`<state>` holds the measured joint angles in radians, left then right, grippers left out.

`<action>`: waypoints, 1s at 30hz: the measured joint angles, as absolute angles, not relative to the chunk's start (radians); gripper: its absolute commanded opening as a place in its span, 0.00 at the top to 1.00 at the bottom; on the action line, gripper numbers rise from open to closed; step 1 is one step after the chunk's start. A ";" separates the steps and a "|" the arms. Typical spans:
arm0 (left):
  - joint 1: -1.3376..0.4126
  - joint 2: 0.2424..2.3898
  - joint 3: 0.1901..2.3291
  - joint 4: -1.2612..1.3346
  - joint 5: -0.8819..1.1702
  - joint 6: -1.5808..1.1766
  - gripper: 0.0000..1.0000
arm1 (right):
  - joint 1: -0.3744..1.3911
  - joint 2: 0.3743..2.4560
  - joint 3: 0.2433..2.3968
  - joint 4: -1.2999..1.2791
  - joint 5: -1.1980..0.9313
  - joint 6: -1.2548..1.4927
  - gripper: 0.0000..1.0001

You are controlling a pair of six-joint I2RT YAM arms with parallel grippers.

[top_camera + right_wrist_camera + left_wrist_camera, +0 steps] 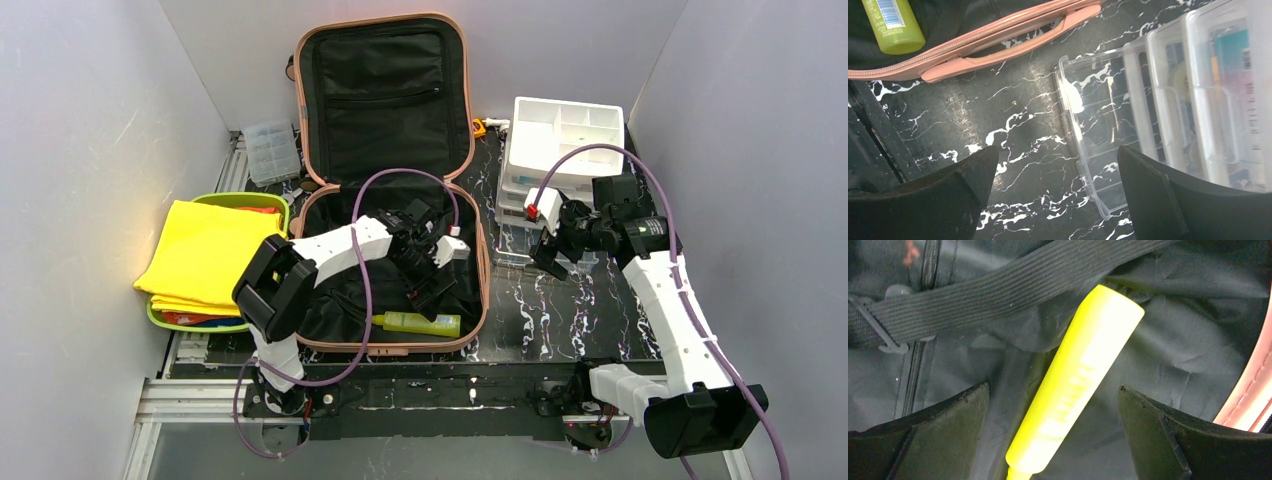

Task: Open, take out, and arrange the luggage
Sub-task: Pick up the makeup from the opened luggage.

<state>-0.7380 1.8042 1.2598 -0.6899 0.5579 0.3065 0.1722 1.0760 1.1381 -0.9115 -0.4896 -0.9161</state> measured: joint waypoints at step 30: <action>-0.818 1.624 1.213 -0.982 0.472 0.772 0.02 | 0.172 1.104 1.122 -0.920 -0.445 -0.950 0.02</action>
